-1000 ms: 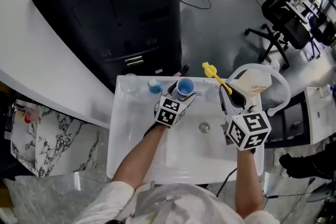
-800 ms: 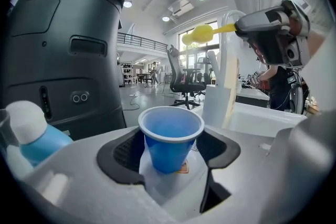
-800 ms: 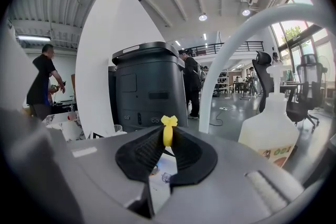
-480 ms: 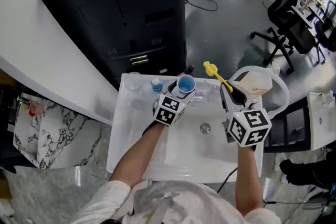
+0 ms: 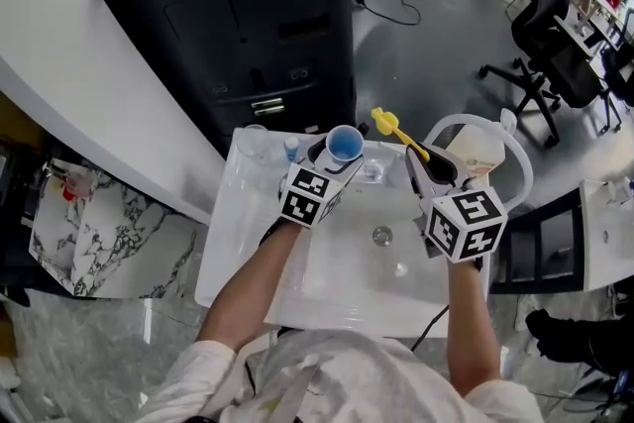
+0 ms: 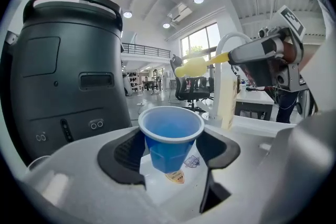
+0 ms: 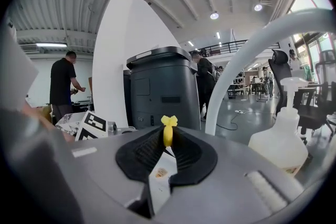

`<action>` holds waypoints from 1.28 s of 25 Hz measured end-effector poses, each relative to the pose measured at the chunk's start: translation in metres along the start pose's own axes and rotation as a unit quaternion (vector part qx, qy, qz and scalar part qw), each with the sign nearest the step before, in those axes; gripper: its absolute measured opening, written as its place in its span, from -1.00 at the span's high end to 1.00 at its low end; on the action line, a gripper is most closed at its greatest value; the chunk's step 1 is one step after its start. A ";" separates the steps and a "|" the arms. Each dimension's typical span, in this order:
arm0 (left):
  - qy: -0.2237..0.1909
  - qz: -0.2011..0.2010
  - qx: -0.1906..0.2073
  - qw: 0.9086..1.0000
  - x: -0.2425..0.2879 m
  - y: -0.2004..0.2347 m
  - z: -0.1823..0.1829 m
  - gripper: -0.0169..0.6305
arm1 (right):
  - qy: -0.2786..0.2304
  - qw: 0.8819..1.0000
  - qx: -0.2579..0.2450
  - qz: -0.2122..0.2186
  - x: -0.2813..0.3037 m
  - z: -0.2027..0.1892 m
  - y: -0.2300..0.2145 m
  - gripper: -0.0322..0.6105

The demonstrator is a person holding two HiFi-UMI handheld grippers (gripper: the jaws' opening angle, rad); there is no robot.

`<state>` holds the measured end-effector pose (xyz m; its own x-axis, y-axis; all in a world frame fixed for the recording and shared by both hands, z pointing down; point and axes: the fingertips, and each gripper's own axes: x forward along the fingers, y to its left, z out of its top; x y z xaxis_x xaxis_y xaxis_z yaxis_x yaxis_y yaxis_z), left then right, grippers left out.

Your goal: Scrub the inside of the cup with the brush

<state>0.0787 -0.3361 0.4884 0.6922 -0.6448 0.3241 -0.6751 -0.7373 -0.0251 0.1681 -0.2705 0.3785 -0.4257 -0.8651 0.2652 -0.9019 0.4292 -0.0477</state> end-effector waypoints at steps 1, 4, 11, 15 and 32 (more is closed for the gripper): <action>0.000 0.002 0.002 1.000 -0.004 -0.001 0.002 -0.01 | -0.001 1.000 -0.001 0.004 -0.002 0.001 0.001 0.79; 0.000 0.009 0.010 1.000 -0.015 -0.002 0.009 -0.01 | -0.001 1.000 -0.007 0.016 -0.006 0.002 0.004 0.79; 0.017 0.015 0.030 0.999 -0.046 0.003 0.014 0.00 | 0.003 0.999 -0.018 0.039 -0.009 0.003 0.017 0.79; 0.027 0.018 0.045 0.998 -0.063 0.008 0.017 0.00 | 0.006 0.998 -0.023 0.059 -0.011 0.002 0.028 0.79; 0.085 -0.011 0.223 0.971 -0.085 -0.012 0.023 0.03 | 0.057 0.976 -0.116 0.178 -0.020 0.010 0.087 0.79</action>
<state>0.0343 -0.2770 0.4390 0.6276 -0.6134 0.4795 -0.4571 -0.7888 -0.4108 0.0970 -0.2182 0.3592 -0.6863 -0.6217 0.3775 -0.6523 0.7557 0.0587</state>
